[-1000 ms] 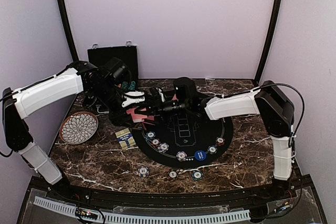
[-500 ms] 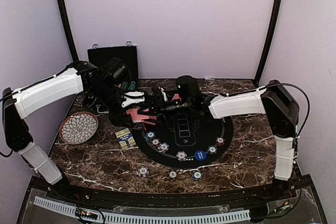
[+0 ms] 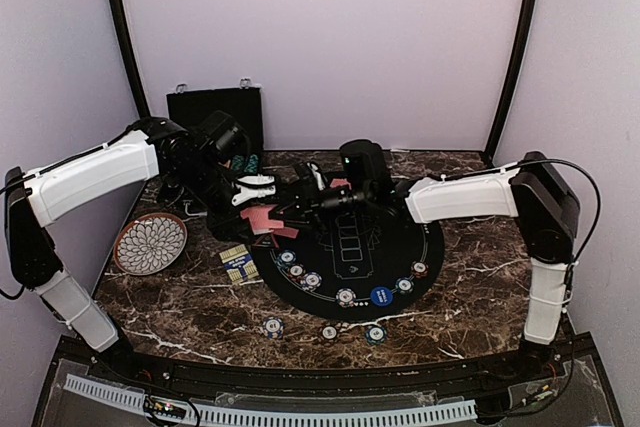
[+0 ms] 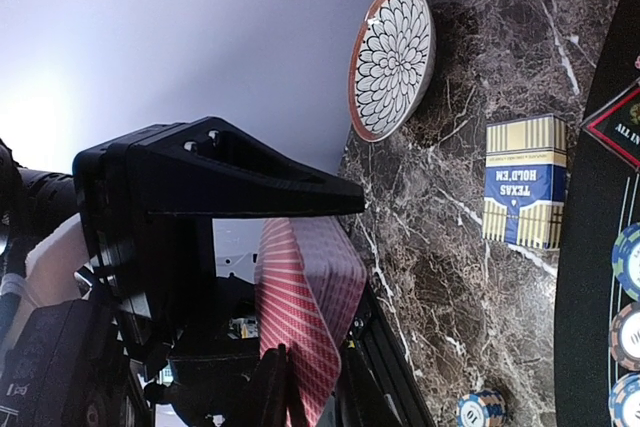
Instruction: Distribute texas hold em gaming equipment
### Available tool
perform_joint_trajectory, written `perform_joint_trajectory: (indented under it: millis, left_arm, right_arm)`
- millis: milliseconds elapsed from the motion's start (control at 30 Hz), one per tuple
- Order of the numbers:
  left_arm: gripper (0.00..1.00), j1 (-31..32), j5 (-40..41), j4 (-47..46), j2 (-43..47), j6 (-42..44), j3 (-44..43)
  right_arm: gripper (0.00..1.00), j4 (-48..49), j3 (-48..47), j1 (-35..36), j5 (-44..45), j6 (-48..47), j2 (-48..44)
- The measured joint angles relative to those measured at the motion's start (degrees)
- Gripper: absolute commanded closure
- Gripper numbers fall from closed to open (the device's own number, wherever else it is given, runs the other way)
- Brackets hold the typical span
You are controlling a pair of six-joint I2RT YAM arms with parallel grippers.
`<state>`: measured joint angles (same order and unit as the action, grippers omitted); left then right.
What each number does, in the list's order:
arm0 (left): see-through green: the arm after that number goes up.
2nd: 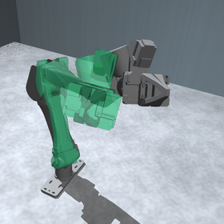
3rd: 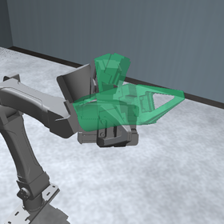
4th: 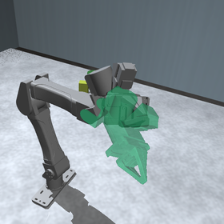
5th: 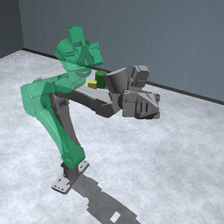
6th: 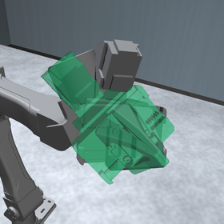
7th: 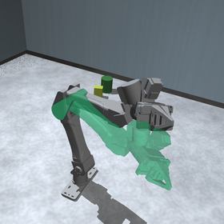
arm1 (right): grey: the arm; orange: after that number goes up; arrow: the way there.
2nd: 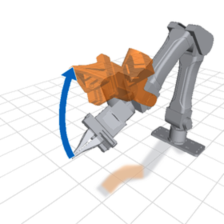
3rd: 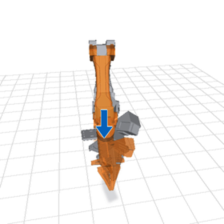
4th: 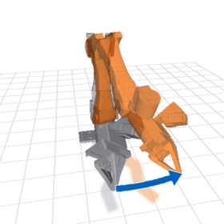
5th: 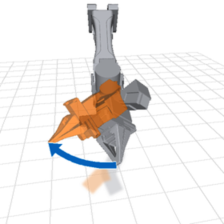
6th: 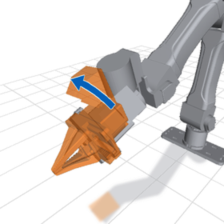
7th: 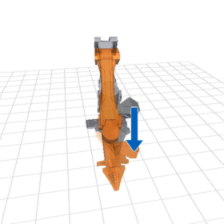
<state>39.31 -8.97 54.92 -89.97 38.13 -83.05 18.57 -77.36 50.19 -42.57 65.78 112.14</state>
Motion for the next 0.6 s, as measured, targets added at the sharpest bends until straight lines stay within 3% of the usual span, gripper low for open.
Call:
perform_joint_trajectory:
  millis: [300, 600]
  left_arm:
    - [0.91, 0.0, 0.9, -0.07, 0.0, 0.02, 0.81]
    - [0.91, 0.02, 0.94, -0.55, 0.0, 0.02, 1.03]
  right_arm:
    - [1.0, -0.5, 1.36, 0.0, -0.07, 0.76, -1.4]
    - [1.0, 1.27, 3.74, -0.61, -0.35, 2.91, -3.26]
